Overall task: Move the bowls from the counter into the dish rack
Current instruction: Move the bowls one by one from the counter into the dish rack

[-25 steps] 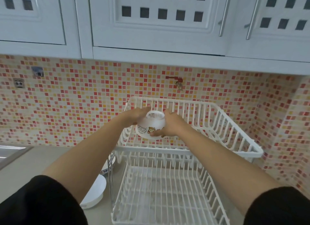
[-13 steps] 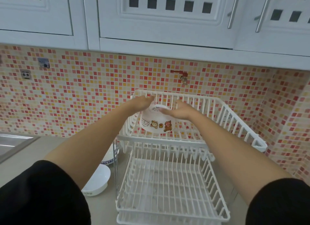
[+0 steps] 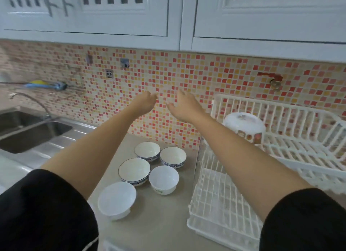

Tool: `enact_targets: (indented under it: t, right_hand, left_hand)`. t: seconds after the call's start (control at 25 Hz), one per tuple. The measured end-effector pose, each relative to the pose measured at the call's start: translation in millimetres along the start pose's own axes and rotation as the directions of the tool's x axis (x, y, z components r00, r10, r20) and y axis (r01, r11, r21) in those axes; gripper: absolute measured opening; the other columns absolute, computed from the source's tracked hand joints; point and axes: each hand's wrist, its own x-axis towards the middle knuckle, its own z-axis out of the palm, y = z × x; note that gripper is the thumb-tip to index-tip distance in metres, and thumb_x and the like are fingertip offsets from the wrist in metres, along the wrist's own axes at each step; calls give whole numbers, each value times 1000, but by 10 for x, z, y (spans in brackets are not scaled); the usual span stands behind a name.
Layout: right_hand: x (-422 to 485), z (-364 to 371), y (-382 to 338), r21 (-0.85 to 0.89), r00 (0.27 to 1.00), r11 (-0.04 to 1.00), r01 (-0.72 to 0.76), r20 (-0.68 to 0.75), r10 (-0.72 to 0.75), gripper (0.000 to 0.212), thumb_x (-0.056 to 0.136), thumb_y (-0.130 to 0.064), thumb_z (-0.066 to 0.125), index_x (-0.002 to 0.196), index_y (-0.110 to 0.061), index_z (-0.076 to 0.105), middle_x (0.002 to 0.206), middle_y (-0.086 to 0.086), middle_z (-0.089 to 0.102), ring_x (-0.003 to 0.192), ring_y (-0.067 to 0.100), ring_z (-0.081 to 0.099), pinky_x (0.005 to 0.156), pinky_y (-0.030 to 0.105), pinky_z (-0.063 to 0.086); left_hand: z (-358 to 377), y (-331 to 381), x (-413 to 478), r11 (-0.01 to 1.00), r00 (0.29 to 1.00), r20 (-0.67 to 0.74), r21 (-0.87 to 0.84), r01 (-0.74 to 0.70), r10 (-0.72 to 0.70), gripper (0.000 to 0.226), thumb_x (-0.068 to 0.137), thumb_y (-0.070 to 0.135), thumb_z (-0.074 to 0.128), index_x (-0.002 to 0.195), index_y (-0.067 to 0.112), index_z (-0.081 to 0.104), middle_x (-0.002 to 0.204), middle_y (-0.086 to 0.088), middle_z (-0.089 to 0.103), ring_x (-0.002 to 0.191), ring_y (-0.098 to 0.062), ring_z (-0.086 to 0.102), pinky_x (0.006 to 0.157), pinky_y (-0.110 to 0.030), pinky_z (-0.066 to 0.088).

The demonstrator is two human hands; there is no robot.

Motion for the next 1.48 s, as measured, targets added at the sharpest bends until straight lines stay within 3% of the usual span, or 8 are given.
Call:
enact_targets:
  t: [0.32, 0.76, 0.88, 0.96, 1.04, 1.16, 1.28, 1.48]
  right_hand:
    - [-430, 1801, -497, 43, 936, 995, -86, 345, 66, 69, 93, -51, 45, 142, -5, 32, 146, 15, 36, 135, 33, 34, 103, 46, 38]
    - [-1407, 3326, -420, 135, 558, 749, -649, 753, 348, 57, 98, -37, 44, 142, -2, 36, 144, 18, 46, 123, 32, 53, 95, 28, 44]
    - [-1521, 3380, -514, 274, 582, 625, -731, 728, 361, 45, 97, -17, 39, 142, -10, 38, 137, 19, 50, 92, 30, 62, 68, 29, 57]
    - [-1557, 3318, -504, 354, 635, 602, -716, 690, 349, 44, 97, -16, 37, 141, -15, 37, 133, 17, 53, 104, 32, 60, 80, 34, 57]
    - [-1586, 3162, -482, 425, 703, 621, -658, 642, 306, 44, 99, -14, 36, 143, -20, 34, 130, 12, 56, 105, 26, 57, 81, 19, 54]
    - [-1596, 2900, -450, 580, 843, 636, -509, 485, 232, 54, 97, -11, 43, 147, -26, 29, 134, -4, 54, 123, 20, 54, 99, 30, 48]
    - [-1499, 2494, -468, 764, 922, 517, -386, 327, 206, 42, 92, -27, 56, 132, -32, 43, 124, -24, 51, 119, -1, 52, 88, 8, 45]
    - [-1050, 1629, -467, 845, 981, 519, -125, 25, 195, 17, 90, -45, 52, 105, -48, 47, 117, -16, 54, 109, -8, 52, 93, 28, 44]
  left_hand:
    - [363, -1990, -451, 921, 939, 164, 307, 241, -301, 46, 102, 27, 31, 127, -6, 50, 129, -27, 54, 122, -40, 51, 99, -41, 41]
    - [1246, -3249, -1167, 880, 803, 367, 261, 396, -470, 68, 98, 19, 45, 151, -3, 9, 147, -27, 34, 134, -41, 39, 107, -41, 34]
    - [1198, -3211, -1200, 855, 798, 318, 104, 508, -513, 62, 100, 38, 36, 153, 13, 16, 140, -27, 45, 128, -42, 47, 104, -41, 38]
    - [1091, -3168, -1204, 827, 777, 346, -4, 562, -526, 54, 99, 49, 26, 147, 24, 27, 127, -21, 55, 109, -40, 58, 88, -40, 49]
    - [953, -3108, -1196, 774, 745, 397, -121, 621, -536, 55, 94, 60, 22, 135, 24, 34, 115, -16, 55, 90, -36, 60, 73, -36, 52]
    - [812, -2910, -1133, 628, 729, 434, -378, 680, -529, 61, 86, 72, 18, 124, 26, 32, 125, -10, 49, 101, -34, 57, 84, -40, 50]
    - [638, -2539, -1033, 553, 791, 417, -566, 612, -448, 69, 85, 76, 19, 134, 29, 29, 134, 0, 42, 116, -31, 54, 93, -41, 46]
    - [256, -1731, -709, 603, 933, 247, -714, 357, -260, 57, 92, 61, 38, 127, 16, 38, 137, -12, 49, 119, -29, 53, 94, -41, 42]
